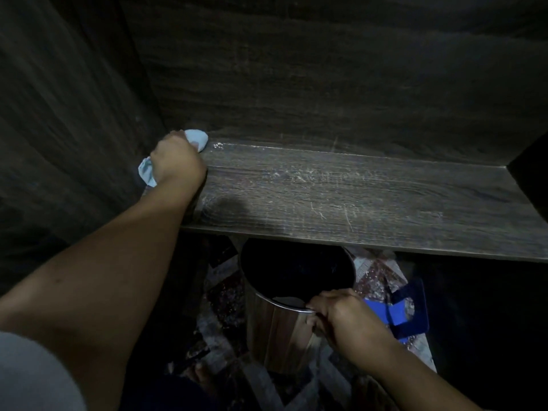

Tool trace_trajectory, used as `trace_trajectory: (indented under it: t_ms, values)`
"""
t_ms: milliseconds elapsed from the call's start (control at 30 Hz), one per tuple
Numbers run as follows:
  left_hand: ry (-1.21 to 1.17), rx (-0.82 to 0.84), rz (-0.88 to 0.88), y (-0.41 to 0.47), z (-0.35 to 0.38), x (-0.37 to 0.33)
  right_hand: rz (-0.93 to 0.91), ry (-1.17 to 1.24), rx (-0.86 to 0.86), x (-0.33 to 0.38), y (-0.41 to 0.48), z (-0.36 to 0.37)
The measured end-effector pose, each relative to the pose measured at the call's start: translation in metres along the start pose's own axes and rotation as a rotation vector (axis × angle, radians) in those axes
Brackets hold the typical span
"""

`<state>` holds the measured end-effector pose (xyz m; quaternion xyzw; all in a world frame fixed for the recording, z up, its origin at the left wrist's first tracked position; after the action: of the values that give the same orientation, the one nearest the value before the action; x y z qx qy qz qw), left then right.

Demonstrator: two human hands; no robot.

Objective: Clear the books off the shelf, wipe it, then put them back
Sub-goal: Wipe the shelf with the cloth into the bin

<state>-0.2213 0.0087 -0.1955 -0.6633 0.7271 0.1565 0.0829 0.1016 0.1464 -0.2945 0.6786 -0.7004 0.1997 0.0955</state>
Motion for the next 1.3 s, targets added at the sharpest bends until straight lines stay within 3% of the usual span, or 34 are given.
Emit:
trace_trajectory:
  t_ms: [233, 400, 567, 733, 900, 1000, 1100, 1300]
  values:
    - [-0.116, -0.074, 0.265, -0.049, 0.001, -0.01, -0.011, 0.019, -0.01, 0.005, 0.003, -0.002]
    - [-0.098, -0.286, 0.204, -0.038, -0.026, 0.004, -0.01, 0.043, -0.027, 0.01, 0.002, -0.005]
    - [-0.073, -0.116, 0.103, -0.044, 0.0, 0.023, -0.01, 0.033, -0.002, 0.009, 0.004, -0.005]
    - [-0.121, -0.077, 0.009, -0.06, 0.007, 0.017, -0.007, 0.017, 0.026, 0.006, 0.001, 0.0]
    - [-0.339, -0.14, 0.222, -0.054, -0.002, -0.008, -0.005, 0.037, 0.035, 0.005, 0.002, 0.001]
    - [-0.172, -0.193, 0.192, -0.015, -0.008, 0.001, 0.005, 0.034, 0.043, 0.003, 0.003, 0.004]
    - [0.004, -0.088, 0.19, -0.001, 0.002, 0.002, 0.0, 0.05, 0.013, 0.002, 0.004, 0.001]
    - [0.003, 0.037, -0.017, 0.018, 0.009, -0.002, 0.008, 0.053, -0.028, 0.002, 0.004, 0.0]
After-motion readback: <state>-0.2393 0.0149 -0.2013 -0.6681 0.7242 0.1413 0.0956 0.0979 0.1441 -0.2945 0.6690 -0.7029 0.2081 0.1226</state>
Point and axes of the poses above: each hand's wrist, its own y-axis towards the middle knuckle, its own z-axis out of the palm, x = y × z, the point moved 4 cm from there along y, towards the middle knuckle, and after that the axes turned 5 degrees about x, right-handed, at the moved point
